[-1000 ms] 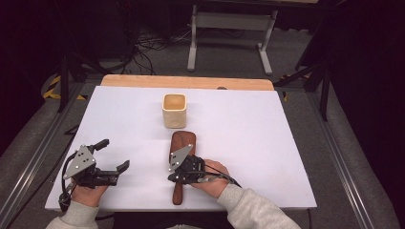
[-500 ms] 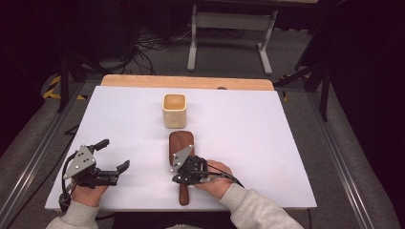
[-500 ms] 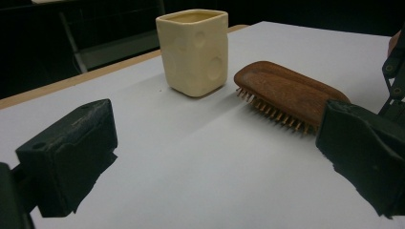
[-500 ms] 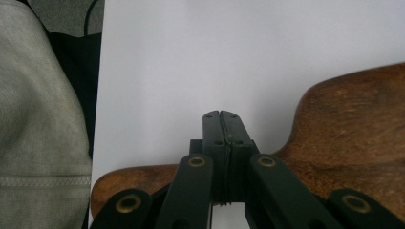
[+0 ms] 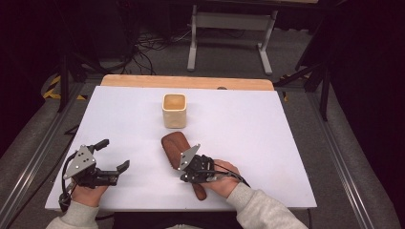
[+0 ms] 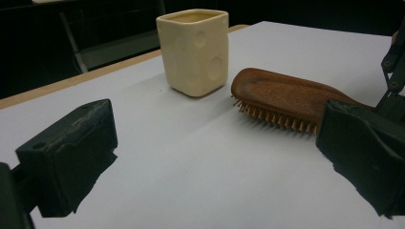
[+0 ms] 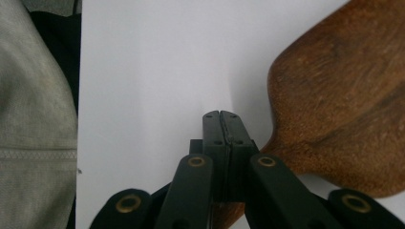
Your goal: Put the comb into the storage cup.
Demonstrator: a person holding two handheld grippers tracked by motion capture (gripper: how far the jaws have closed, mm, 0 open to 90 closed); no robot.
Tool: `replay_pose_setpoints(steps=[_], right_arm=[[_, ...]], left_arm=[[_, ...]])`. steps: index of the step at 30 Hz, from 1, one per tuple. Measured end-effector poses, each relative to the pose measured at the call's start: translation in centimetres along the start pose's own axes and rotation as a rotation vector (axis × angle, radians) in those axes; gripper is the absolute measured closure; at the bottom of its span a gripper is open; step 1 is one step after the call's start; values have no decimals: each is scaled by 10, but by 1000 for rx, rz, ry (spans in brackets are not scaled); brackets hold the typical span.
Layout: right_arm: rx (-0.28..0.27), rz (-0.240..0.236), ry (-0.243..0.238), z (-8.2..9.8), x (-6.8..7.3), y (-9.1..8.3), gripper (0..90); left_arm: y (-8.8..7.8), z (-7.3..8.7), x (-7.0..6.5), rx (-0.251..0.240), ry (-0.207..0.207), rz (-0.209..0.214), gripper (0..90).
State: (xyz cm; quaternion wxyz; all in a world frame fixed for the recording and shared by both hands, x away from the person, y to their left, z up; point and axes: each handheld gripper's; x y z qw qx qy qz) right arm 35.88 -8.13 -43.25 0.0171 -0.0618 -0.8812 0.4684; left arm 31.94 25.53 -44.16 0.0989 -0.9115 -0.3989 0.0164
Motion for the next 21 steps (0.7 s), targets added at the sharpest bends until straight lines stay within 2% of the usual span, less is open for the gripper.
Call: replay_pose_setpoints(steps=[21], right_arm=[[31, 72, 47, 23, -15, -14, 899]], left_arm=[[0, 0, 0, 2, -2, -5, 12]])
Point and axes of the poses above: each handheld gripper's, and its own axes: y roughly forward along the jaws, z roughly out of its underside, x roughly to its left, and after that the axes turned 4 degrees about -x, right-handed
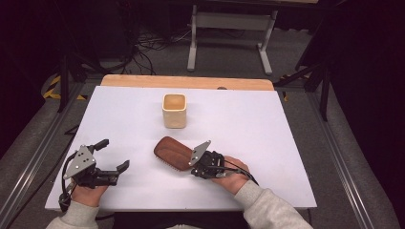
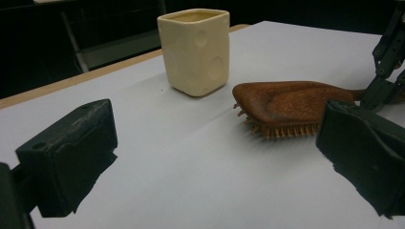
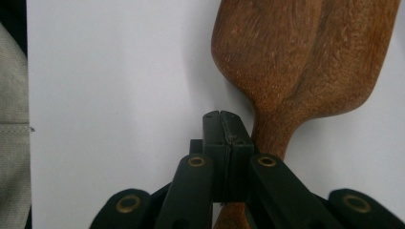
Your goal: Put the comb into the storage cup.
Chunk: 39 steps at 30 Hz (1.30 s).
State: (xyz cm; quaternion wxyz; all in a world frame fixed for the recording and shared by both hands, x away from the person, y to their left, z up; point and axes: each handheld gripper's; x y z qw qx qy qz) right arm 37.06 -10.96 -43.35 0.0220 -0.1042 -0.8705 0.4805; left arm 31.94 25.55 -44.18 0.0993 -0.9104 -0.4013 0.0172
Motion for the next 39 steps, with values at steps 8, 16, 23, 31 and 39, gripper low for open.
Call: replay_pose_setpoints(steps=[8, 16, 23, 31, 39], right_arm=[[2, 27, 3, 2, -5, -1, 899], [-9, 8, -4, 2, -4, -5, 897], [-64, -5, 1, -4, -2, -22, 728], [-77, 41, 84, -5, -14, -21, 82], [-12, 62, 117, -5, -22, -5, 0]], left_arm=[[0, 0, 0, -1, 2, 0, 12], [0, 0, 0, -1, 2, 0, 12], [0, 0, 0, -2, 2, 4, 9], [0, 0, 1, -12, -8, 9, 0], [0, 0, 1, -13, -6, 8, 0]])
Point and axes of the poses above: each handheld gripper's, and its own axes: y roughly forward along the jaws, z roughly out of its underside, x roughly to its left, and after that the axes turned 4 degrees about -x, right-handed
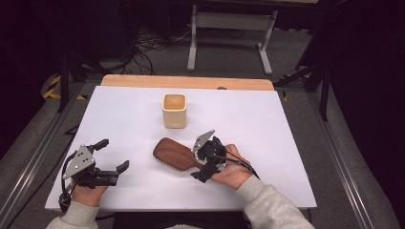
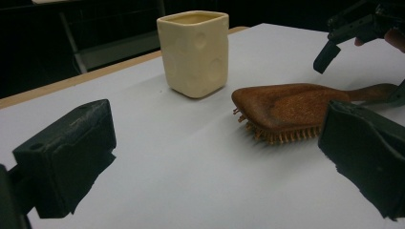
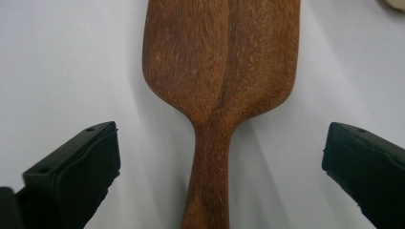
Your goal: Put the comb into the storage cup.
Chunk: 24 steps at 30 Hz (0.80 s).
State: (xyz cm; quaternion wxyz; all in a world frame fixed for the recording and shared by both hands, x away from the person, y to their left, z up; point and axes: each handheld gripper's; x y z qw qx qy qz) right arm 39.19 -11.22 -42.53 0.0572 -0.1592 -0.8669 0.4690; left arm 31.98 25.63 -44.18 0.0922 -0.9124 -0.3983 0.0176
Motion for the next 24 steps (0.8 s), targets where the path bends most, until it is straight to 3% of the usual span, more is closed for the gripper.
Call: replay_pose_setpoints(steps=[13, 22, 24], right_arm=[[52, 20, 9, -1, -5, 13, 21], [112, -44, 59, -5, -8, 16, 409], [122, -43, 67, -6, -8, 17, 456]], left_arm=[[0, 0, 0, 6, 4, -4, 1], [0, 0, 0, 8, 7, -8, 1], [0, 0, 0, 6, 9, -7, 1]])
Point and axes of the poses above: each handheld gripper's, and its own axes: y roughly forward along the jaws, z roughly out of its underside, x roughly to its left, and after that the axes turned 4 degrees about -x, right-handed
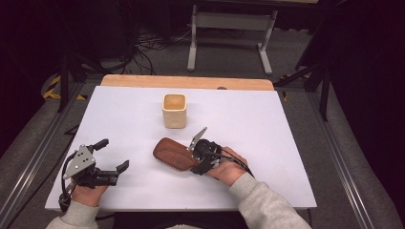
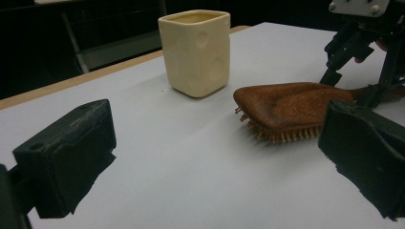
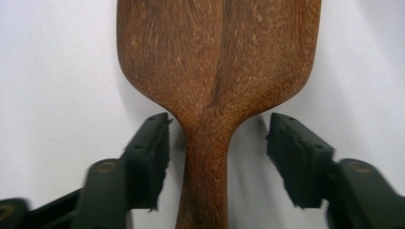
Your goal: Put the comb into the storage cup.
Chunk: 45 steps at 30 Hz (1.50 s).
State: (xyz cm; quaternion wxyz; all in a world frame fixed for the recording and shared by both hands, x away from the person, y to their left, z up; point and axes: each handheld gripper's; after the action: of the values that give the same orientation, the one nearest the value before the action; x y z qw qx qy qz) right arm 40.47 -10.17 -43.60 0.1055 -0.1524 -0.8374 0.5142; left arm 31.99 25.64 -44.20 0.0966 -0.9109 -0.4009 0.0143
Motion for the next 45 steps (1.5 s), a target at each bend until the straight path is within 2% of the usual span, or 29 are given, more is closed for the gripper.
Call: replay_pose_setpoints(steps=[5, 8, 9, 10, 14, 15, 18, 19, 24, 31, 34, 37, 38, 40, 41, 43, 44, 45], right_arm=[[10, 34, -10, -1, 1, 0, 536], [18, 31, -9, -2, 4, 0, 646], [20, 31, -14, -3, 6, 0, 679], [31, 38, -40, -3, 5, 0, 689], [21, 22, 4, -2, 6, 0, 711], [26, 34, -24, -2, 4, -1, 714], [26, 37, -21, -2, 4, -1, 719], [12, 27, 8, -2, 6, -1, 722], [-5, 35, -6, 0, 6, -1, 724], [-33, 51, -29, 3, 9, -3, 725], [-58, 60, -44, 4, 12, -5, 726], [-101, 67, -46, 4, 13, -11, 726], [-132, 79, -46, 5, 14, -17, 726], [-147, 80, -45, 6, 14, -19, 726], [-176, 81, -52, 7, 14, -23, 726], [-202, 96, -50, 8, 16, -27, 725], [-231, 111, -51, 9, 18, -31, 725], [-231, 111, -51, 9, 18, -31, 725]], left_arm=[[0, 0, 0, 0, 1, -2, 1], [0, 0, 0, 2, 2, -5, 1], [0, 0, 0, 2, 2, -4, 2], [0, 0, 0, 3, 2, -5, 2], [0, 0, 0, 3, -7, -1, 2], [1, 0, -1, 5, -9, -1, 2], [1, 0, 0, 11, -23, 0, 4], [0, 0, -1, 11, -27, -1, 5], [-1, 0, 1, -5, -43, 10, 11], [-1, 0, 2, -1, -57, 25, 2], [0, 0, 2, -5, -63, 32, 1], [0, 0, 3, -8, -76, 40, 2], [1, 0, 4, -4, -84, 48, 2], [1, 0, 4, -1, -87, 52, 2], [1, 0, 5, 2, -87, 57, 2], [2, 0, 5, 4, -93, 60, 1], [1, 0, 5, -6, -93, 59, 1], [1, 0, 5, -6, -93, 59, 1]])
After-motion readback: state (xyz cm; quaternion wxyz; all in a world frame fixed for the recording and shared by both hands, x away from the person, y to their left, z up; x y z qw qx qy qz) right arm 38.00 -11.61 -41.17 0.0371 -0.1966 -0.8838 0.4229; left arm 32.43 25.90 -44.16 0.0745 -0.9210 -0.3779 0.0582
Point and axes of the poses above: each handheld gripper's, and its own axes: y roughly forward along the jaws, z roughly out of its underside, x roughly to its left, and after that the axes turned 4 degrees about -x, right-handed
